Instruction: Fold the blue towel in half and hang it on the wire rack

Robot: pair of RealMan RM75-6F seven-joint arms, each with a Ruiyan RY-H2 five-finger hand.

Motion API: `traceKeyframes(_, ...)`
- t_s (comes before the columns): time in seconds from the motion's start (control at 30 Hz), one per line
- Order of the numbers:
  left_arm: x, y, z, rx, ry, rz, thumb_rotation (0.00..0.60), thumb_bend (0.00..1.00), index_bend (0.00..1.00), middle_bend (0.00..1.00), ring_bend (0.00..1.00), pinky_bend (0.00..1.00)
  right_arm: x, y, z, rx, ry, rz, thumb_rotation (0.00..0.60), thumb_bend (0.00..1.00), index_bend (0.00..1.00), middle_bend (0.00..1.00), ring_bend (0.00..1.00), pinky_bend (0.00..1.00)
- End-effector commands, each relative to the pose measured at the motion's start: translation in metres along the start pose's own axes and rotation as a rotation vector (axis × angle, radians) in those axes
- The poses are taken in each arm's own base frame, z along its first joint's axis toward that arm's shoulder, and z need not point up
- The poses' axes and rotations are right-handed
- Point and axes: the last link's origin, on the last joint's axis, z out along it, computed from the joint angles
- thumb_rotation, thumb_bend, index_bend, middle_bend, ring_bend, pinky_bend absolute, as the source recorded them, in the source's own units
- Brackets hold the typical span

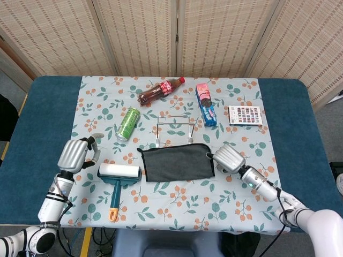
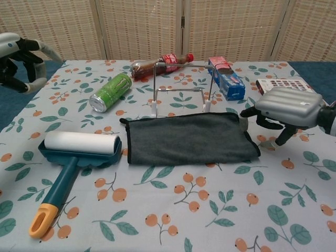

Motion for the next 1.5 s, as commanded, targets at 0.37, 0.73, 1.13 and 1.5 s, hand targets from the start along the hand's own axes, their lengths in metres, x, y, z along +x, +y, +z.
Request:
traceKeyframes(0.37, -0.001, -0.005, -0.003, 0.018, -0.008, -0.005, 0.6, 0.45, 0.25, 0.54, 0.49, 0.84, -0.001, -0.004, 0.011, 0.021, -0.021, -0.032, 0.6, 0.21, 0.41, 0.87, 0.9, 1.0)
traceKeyframes(0.73, -0.002, -0.007, -0.005, 0.027, -0.007, -0.017, 0.6, 0.45, 0.24, 0.52, 0.48, 0.84, 0.0, -0.009, 0.018, 0.026, -0.016, -0.037, 0.6, 0.23, 0.41, 0.87, 0.9, 1.0)
traceKeyframes(1.13, 0.0, -0.009, -0.006, 0.031, -0.005, -0.015, 0.6, 0.45, 0.23, 0.51, 0.48, 0.84, 0.005, -0.011, 0.022, 0.032, -0.002, -0.032, 0.6, 0.24, 0.43, 0.87, 0.9, 1.0)
traceKeyframes(1.5, 0.002, -0.012, -0.007, 0.045, -0.009, -0.015, 0.6, 0.45, 0.23, 0.5, 0.47, 0.84, 0.006, -0.014, 0.028, 0.029, 0.007, -0.022, 0.6, 0.29, 0.48, 0.87, 0.9, 1.0)
